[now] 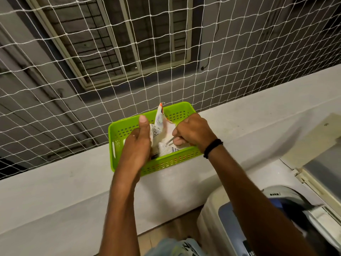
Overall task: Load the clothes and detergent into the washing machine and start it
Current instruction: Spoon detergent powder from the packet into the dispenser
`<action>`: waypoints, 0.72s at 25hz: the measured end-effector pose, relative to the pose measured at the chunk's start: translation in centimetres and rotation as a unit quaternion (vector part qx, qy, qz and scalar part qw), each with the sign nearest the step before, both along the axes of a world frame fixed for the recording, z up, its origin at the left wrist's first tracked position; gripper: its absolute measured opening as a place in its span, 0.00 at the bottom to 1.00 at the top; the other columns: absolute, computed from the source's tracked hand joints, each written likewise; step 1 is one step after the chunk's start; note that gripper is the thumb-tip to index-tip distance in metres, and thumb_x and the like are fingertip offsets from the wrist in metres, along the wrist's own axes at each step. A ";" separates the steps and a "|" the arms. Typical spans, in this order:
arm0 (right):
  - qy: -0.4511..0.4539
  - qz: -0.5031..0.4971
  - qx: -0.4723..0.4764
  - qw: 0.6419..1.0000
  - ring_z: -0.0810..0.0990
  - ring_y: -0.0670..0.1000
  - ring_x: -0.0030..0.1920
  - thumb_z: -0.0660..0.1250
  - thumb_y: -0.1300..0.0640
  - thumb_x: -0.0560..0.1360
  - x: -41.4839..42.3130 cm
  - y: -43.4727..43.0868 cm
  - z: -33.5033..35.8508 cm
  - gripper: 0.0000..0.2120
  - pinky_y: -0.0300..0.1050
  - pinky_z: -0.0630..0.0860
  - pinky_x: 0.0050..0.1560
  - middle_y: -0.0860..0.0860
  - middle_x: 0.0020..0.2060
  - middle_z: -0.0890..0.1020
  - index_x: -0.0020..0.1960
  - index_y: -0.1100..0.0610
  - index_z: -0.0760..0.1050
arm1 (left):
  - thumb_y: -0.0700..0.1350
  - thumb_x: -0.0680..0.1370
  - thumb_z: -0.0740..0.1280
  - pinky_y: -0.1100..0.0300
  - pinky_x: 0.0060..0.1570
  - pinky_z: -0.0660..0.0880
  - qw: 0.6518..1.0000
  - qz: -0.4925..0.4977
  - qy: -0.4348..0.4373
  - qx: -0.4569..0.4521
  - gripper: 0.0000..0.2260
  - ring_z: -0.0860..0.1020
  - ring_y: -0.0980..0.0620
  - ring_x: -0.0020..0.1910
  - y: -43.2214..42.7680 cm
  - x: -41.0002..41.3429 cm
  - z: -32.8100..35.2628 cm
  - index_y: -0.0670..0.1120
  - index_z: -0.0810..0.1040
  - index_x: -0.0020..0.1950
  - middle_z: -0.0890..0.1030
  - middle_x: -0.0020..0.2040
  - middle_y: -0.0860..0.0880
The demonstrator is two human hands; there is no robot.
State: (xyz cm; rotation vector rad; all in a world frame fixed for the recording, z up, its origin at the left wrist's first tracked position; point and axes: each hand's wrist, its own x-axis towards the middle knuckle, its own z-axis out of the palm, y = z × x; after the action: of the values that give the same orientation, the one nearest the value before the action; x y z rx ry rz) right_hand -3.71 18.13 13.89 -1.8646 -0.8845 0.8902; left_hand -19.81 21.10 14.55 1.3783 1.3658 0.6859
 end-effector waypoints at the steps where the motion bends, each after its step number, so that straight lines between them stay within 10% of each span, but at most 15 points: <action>1: 0.017 -0.011 0.007 1.000 0.80 0.50 0.25 0.63 0.60 0.68 0.4 -0.3 0.0 0.11 0.46 0.77 0.36 0.54 0.23 0.80 0.33 0.65 0.80 | 0.87 0.55 0.48 0.42 0.60 0.76 1.000 0.002 -0.008 0.002 0.36 0.83 0.42 0.52 -0.1 -0.1 0.1 0.64 0.81 0.39 0.84 0.50 0.48; 7: 0.150 -0.093 0.074 0.981 0.77 0.60 0.31 0.60 0.71 0.68 2.0 -1.9 0.8 0.09 0.59 0.81 0.34 0.66 0.32 0.78 0.39 0.76 0.77 | 0.79 0.66 0.50 0.42 0.61 0.76 0.994 0.050 -0.066 0.069 0.25 0.81 0.49 0.50 -0.7 0.3 0.5 0.67 0.80 0.36 0.83 0.44 0.54; 12: 0.195 -0.091 0.078 0.973 0.81 0.59 0.31 0.58 0.74 0.74 3.5 -4.3 2.1 0.10 0.42 0.82 0.31 0.66 0.36 0.79 0.48 0.78 0.77 | 0.67 0.78 0.57 0.48 0.58 0.78 0.974 0.085 -0.134 0.160 0.19 0.82 0.56 0.48 -0.9 1.5 0.6 0.58 0.81 0.43 0.84 0.41 0.59; 18: 0.255 -0.123 0.127 0.951 0.84 0.56 0.34 0.58 0.74 0.74 6.0 -8.1 1.5 0.10 0.44 0.83 0.37 0.63 0.37 0.81 0.47 0.75 0.78 | 0.53 0.83 0.59 0.54 0.55 0.79 0.942 0.064 -0.257 0.208 0.17 0.83 0.50 0.49 -2.3 4.9 1.4 0.45 0.83 0.51 0.85 0.48 0.48</action>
State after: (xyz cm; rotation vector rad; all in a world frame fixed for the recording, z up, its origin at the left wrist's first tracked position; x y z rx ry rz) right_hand 2.33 10.06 15.34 -1.3877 -0.4114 0.9854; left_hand -14.96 18.79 15.93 1.3041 0.9222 1.3760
